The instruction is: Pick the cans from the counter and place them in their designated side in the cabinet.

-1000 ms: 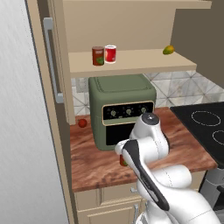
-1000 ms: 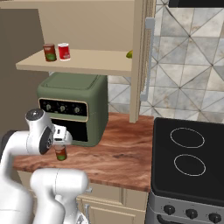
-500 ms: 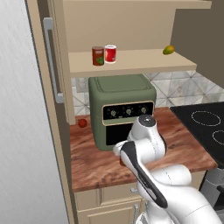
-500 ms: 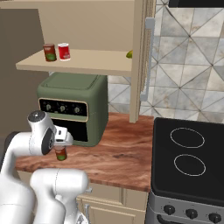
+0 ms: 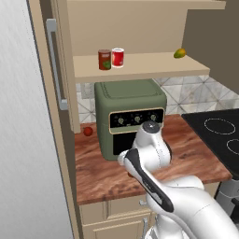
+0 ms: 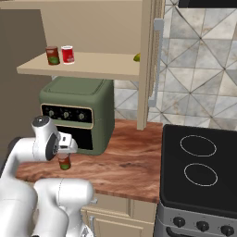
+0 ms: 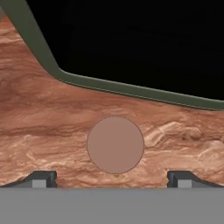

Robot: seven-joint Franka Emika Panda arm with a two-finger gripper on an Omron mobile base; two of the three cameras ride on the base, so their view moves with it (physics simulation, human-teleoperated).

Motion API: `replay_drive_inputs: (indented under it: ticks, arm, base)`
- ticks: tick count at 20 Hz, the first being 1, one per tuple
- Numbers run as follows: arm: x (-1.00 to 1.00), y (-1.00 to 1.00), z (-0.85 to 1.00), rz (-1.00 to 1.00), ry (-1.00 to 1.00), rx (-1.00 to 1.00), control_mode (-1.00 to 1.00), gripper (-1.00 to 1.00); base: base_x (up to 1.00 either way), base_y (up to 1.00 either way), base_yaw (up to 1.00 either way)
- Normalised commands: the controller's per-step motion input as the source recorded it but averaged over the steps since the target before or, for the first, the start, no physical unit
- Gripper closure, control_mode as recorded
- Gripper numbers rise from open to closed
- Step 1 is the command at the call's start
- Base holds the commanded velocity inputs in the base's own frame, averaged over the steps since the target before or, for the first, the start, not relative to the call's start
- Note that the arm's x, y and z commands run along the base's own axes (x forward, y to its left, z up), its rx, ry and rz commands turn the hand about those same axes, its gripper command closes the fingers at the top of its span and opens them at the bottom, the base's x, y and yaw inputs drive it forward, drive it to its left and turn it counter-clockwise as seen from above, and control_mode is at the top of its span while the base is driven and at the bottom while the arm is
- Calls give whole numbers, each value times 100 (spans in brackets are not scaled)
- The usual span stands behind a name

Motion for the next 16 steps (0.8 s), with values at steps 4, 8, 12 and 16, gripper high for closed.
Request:
replay_drive_inputs:
  ticks: [4, 8, 12, 16]
  arm:
    - [15, 0, -32, 0, 1, 0, -100, -100]
    - [14, 0, -32, 0, 1, 0, -100, -100]
    - [8, -2, -32, 1, 0, 0, -100, -100]
    - [7, -4, -33, 0, 0, 0, -100, -100]
  base:
    - [0, 0, 0]
    - [0, 0, 0]
    - [0, 0, 0]
    - [0, 0, 0]
